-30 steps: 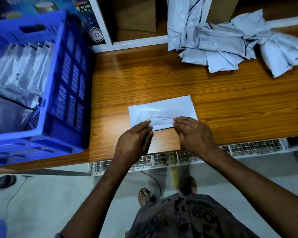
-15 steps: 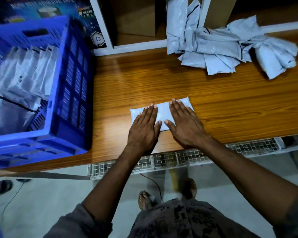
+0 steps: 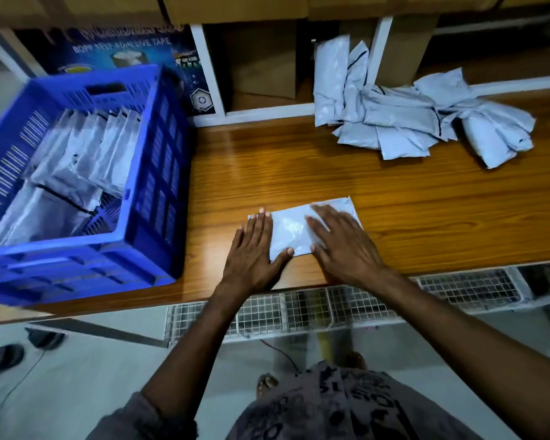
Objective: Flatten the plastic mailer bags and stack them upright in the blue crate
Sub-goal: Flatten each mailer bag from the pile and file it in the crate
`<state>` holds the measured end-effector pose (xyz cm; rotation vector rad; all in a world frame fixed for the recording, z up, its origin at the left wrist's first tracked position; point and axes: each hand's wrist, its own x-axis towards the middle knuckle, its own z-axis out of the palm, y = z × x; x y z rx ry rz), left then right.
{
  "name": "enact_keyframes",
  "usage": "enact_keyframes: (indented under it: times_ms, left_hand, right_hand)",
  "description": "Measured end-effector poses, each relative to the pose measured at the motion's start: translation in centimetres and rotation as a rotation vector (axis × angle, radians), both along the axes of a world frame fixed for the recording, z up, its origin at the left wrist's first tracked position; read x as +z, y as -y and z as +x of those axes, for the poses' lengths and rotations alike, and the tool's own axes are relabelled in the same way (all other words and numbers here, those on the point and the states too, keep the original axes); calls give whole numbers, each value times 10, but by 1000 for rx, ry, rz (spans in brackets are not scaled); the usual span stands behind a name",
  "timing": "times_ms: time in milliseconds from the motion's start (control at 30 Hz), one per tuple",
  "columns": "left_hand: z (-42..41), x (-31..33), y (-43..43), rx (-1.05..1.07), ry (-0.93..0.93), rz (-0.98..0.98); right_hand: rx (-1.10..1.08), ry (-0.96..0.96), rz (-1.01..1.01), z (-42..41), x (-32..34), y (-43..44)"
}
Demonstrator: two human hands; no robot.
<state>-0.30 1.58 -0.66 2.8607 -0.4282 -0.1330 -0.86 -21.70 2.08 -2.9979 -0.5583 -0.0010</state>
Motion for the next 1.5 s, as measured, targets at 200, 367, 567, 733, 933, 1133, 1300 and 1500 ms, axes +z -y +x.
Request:
enact_keyframes:
  times_ms: [200, 367, 567, 733, 933, 1133, 1300, 1500]
  left_hand:
    - [-15, -4, -22, -60, -65, 7]
    - [-37, -2, -32, -142, -93, -10]
    - [-69, 7, -37, 88, 110, -146]
    - [-98, 30, -38, 248, 342, -249]
    - [-114, 87, -53, 331, 694, -323]
    - [-87, 148, -116, 393, 938, -346]
    - [-49, 174, -204, 464, 923, -363]
    - [8, 183, -329, 466, 690, -204]
  right_hand:
    - [42, -66, 18, -41, -21, -14]
    - [67, -54, -48, -55, -12, -16]
    - [79, 19, -174, -72, -23, -22]
    - [133, 190, -47, -95, -13, -12]
    - [174, 350, 233, -99, 51, -34]
    - [188, 525, 459, -80, 123, -103]
    - [184, 511, 598, -44, 180, -194]
    - [151, 273, 869, 31, 230, -329]
